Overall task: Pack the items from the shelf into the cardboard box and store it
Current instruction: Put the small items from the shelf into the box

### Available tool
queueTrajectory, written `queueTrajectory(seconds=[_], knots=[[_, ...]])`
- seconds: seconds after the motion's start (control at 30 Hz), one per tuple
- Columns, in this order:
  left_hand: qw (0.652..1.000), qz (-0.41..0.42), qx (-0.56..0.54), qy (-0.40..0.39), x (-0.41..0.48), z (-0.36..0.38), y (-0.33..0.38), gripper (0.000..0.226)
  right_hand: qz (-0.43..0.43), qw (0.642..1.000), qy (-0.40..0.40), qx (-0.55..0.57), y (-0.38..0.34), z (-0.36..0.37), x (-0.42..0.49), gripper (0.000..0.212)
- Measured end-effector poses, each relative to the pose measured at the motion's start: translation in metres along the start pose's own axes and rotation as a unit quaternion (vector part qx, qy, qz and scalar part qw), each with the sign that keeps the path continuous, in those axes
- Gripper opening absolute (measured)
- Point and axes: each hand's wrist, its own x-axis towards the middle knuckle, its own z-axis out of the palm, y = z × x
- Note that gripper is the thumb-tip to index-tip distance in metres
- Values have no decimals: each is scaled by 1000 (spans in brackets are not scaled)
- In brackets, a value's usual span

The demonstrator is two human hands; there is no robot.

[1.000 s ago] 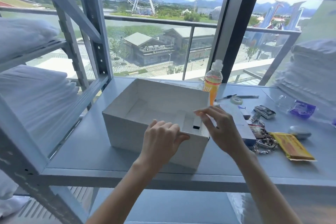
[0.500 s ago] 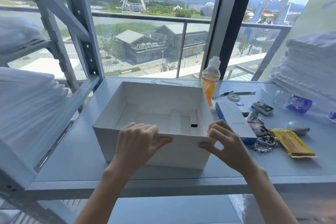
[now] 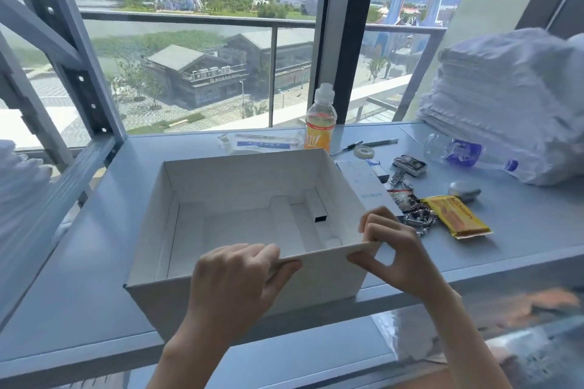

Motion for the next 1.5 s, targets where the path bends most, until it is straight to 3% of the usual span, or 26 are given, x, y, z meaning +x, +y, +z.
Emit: queueTrajectory(seconds=[0.4,0.63,0.73,0.83,0.97,1.07,1.27,1.5], knots=[[1000,9,-7,8,11,15,5,52,12,1000,18,18,9,-1,-3,35],[990,29,-46,-130,26,11,17,50,17,998,10,66,12,-14,-8,13],[987,31,-99,-127,39,15,37,44,70,991,88,75,25,-31,-18,8],[985,42,-143,-90,54,22,61,35,162,977,134,-15,50,-53,-33,14],[980,51,-179,-70,71,38,97,22,271,956,66,-93,92,-89,-47,15],[982,32,-169,-76,82,47,111,17,298,944,-18,-141,124,-103,-44,9],[986,-33,-129,-103,78,47,119,21,275,929,-157,-192,169,-92,-24,19],[985,-79,-132,-83,77,48,123,20,248,914,-231,-225,186,-80,-9,34]])
